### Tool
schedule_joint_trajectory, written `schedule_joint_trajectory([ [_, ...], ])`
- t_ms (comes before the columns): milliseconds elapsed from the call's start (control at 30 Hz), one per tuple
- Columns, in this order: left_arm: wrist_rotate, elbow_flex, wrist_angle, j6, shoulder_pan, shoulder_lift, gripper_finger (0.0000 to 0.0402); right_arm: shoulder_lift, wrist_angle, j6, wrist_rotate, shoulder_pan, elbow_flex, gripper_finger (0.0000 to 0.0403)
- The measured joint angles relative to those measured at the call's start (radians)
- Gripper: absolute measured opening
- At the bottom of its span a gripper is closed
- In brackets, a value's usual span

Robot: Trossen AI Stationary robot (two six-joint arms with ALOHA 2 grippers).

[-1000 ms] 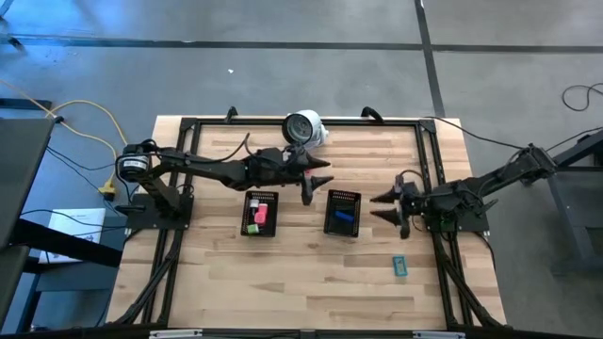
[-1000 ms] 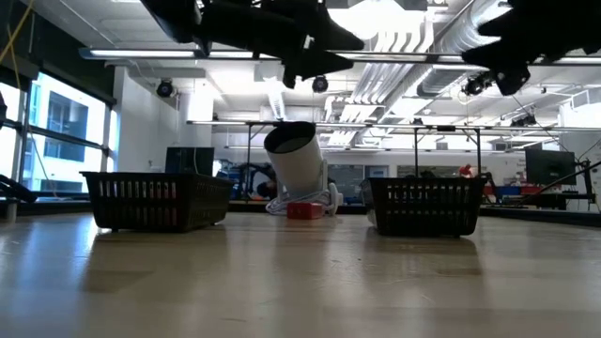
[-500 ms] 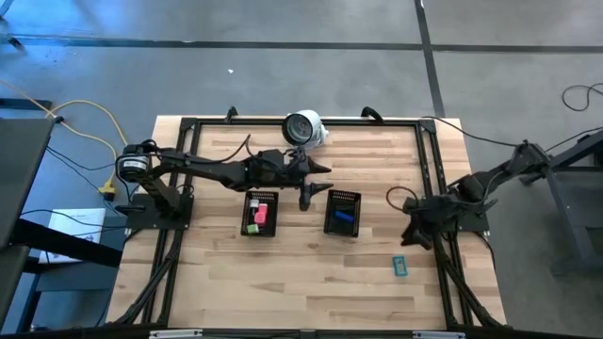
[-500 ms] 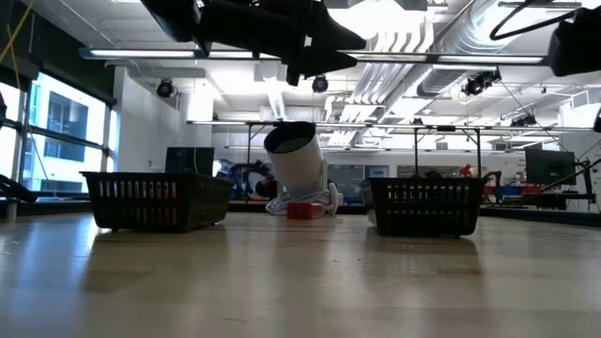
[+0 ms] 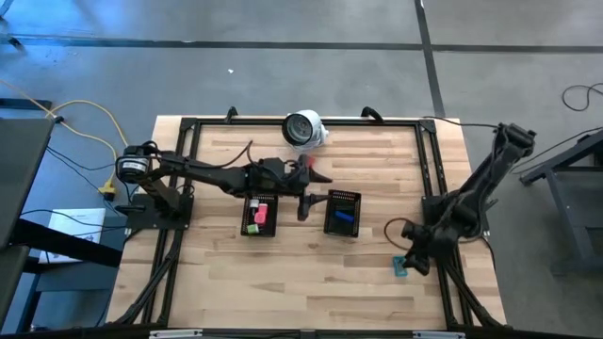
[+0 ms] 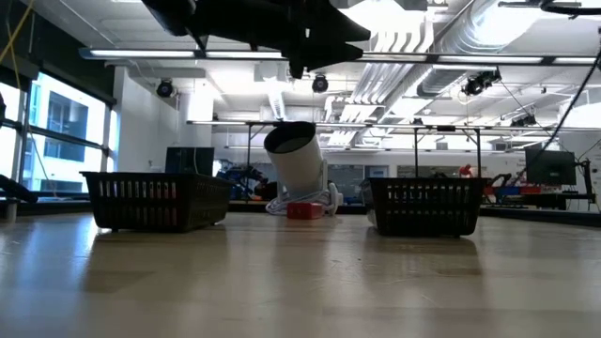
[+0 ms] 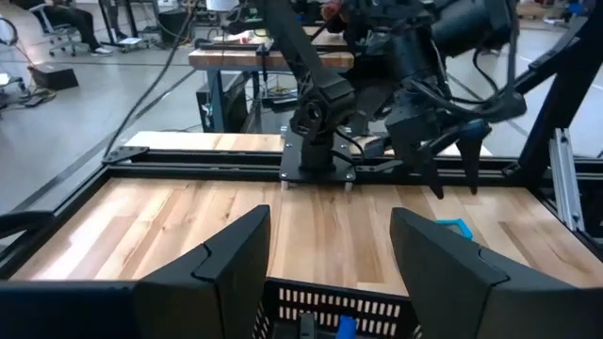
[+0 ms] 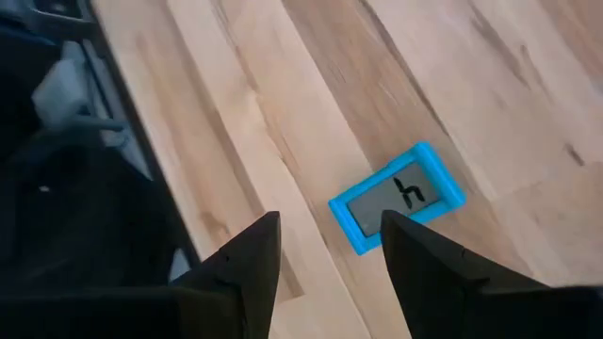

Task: Pick & Place Office items
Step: Put the light blue digital clock into the right black bin

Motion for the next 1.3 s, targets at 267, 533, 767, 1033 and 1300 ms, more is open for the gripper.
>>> schedule_joint_trajectory([
  [267, 0.0, 0.0, -0.043, -0.001, -0.007, 0.0, 0.0214, 0.251, -0.035, 0.069, 0.032, 0.04, 0.125, 0.0171],
  [533, 0.0, 0.0, -0.078, 0.001, -0.018, -0.001, 0.0214, 0.446, -0.374, 0.245, 0.075, 0.037, 0.377, 0.0171],
  [767, 0.0, 0.0, -0.103, 0.051, -0.039, -0.001, 0.0214, 0.546, -0.322, 0.418, 0.02, 0.001, 0.389, 0.0171],
  [1033, 0.0, 0.0, -0.109, 0.118, -0.075, -0.001, 0.0214, 0.585, -0.274, 0.555, 0.028, -0.003, 0.389, 0.0171],
  [1300, 0.0, 0.0, -0.165, 0.182, -0.097, -0.001, 0.0214, 0.592, -0.339, 0.658, 0.041, -0.003, 0.389, 0.0171],
])
